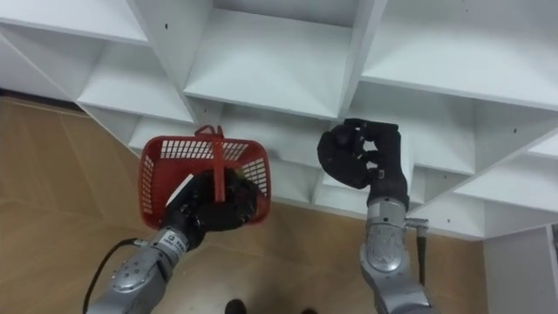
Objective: Collect fruits from the closet
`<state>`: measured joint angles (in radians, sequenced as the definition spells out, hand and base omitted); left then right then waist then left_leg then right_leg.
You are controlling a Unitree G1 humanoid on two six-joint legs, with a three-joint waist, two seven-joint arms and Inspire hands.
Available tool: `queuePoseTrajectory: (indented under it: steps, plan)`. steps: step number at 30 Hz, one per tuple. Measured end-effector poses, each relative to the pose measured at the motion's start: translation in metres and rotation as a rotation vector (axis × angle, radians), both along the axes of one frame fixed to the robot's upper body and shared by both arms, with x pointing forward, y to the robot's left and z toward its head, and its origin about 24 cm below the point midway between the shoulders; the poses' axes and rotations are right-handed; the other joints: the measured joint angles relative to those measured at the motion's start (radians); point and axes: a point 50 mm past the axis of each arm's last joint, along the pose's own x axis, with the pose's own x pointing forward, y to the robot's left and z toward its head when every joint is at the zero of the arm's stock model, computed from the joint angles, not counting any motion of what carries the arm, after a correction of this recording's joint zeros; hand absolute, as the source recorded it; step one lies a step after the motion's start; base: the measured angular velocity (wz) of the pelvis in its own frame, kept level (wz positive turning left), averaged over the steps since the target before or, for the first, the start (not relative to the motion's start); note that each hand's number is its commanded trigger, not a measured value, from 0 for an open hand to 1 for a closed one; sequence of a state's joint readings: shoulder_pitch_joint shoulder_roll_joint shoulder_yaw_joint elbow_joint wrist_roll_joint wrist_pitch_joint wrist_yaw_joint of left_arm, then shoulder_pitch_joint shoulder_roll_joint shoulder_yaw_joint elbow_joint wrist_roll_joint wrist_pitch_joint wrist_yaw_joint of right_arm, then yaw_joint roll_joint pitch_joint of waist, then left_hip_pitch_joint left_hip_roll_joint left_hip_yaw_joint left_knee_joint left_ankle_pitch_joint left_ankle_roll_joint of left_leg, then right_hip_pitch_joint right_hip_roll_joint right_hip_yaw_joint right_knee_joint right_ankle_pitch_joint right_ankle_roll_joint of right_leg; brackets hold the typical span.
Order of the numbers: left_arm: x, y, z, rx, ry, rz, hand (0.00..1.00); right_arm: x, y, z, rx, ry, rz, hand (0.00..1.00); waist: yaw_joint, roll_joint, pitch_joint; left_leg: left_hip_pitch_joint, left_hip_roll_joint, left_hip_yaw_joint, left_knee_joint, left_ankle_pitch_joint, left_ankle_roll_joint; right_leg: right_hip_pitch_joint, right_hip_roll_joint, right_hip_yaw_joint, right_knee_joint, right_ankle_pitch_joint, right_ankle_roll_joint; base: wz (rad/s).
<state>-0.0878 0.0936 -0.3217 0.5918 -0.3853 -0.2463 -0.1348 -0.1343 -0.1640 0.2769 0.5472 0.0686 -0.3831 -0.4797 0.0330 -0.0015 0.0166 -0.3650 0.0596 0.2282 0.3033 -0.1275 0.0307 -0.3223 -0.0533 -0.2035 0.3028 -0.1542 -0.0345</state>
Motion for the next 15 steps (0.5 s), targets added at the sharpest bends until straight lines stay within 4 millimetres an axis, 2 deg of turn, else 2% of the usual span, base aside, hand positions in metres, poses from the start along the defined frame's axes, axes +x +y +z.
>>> queuePoseTrajectory:
  steps: [15]
  plan:
    - [-0.003,-0.01,0.0,-0.027,0.003,-0.049,1.0,-0.002,0.011,0.004,0.037,-0.025,0.029,1.0,-0.004,0.005,0.0011,-0.016,0.005,0.016,0.002,0.0,0.0,-0.031,0.001,0.014,0.02,0.0,-0.002,-0.03]
